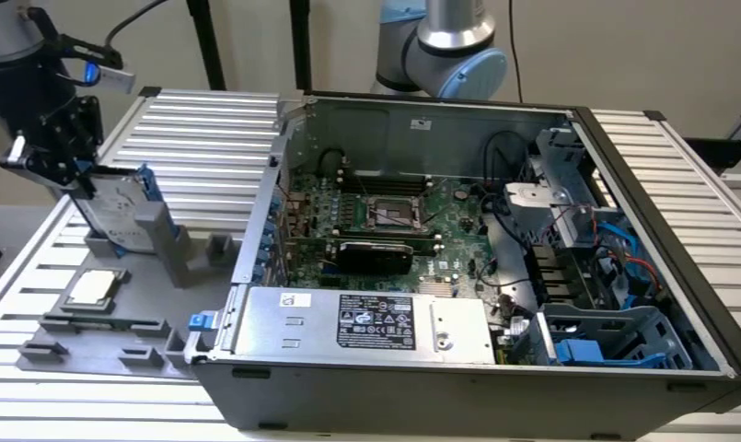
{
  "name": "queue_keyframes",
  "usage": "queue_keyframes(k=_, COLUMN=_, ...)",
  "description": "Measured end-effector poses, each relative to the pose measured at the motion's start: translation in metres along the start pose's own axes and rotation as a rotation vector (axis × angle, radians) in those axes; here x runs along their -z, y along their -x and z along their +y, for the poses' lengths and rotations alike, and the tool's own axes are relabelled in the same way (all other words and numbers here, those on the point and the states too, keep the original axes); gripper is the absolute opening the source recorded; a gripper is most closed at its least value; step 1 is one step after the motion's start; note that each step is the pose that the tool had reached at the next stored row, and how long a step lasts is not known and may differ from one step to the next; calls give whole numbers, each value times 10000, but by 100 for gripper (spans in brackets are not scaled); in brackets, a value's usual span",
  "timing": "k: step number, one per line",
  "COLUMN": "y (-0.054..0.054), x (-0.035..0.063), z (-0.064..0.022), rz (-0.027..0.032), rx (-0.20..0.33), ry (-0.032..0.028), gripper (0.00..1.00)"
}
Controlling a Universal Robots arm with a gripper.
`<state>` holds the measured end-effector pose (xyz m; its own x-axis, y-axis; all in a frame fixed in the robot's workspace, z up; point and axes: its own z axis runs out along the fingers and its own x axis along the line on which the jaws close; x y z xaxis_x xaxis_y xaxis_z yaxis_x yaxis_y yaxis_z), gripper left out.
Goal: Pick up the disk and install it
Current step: 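Pick up the disk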
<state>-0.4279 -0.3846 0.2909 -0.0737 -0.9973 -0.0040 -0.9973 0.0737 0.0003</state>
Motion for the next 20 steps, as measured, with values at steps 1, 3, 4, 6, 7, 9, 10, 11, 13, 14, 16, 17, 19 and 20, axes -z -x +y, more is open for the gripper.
queue_keyframes(k=1, y=-6, x=0, z=0, rz=0, rx=0, ry=0, gripper=0)
queue_keyframes(k=3, y=-18, x=0, z=0, rz=1, rx=0, ry=1, gripper=0)
queue_keyframes(k=4, y=-23, x=0, z=0, rz=0, rx=0, ry=0, gripper=0)
queue_keyframes(k=6, y=-26, x=0, z=0, rz=0, rx=-1, ry=0, gripper=0)
queue_keyframes(k=7, y=-26, x=0, z=0, rz=0, rx=-2, ry=0, gripper=0)
queue_keyframes(k=9, y=-27, x=-1, z=0, rz=0, rx=0, ry=0, gripper=0)
queue_keyframes(k=10, y=-27, x=-1, z=0, rz=0, rx=0, ry=0, gripper=0)
queue_keyframes(k=11, y=-27, x=-1, z=0, rz=0, rx=0, ry=0, gripper=0)
queue_keyframes(k=13, y=-27, x=0, z=0, rz=0, rx=0, ry=0, gripper=0)
queue_keyframes(k=14, y=-26, x=-1, z=0, rz=0, rx=1, ry=-1, gripper=0)
queue_keyframes(k=16, y=-20, x=0, z=0, rz=-3, rx=1, ry=0, gripper=0)
queue_keyframes(k=17, y=-16, x=0, z=1, rz=-6, rx=0, ry=1, gripper=0)
queue_keyframes(k=19, y=-11, x=8, z=0, rz=-10, rx=2, ry=0, gripper=0)
queue_keyframes(k=20, y=-9, x=19, z=1, rz=-12, rx=1, ry=-2, gripper=0)
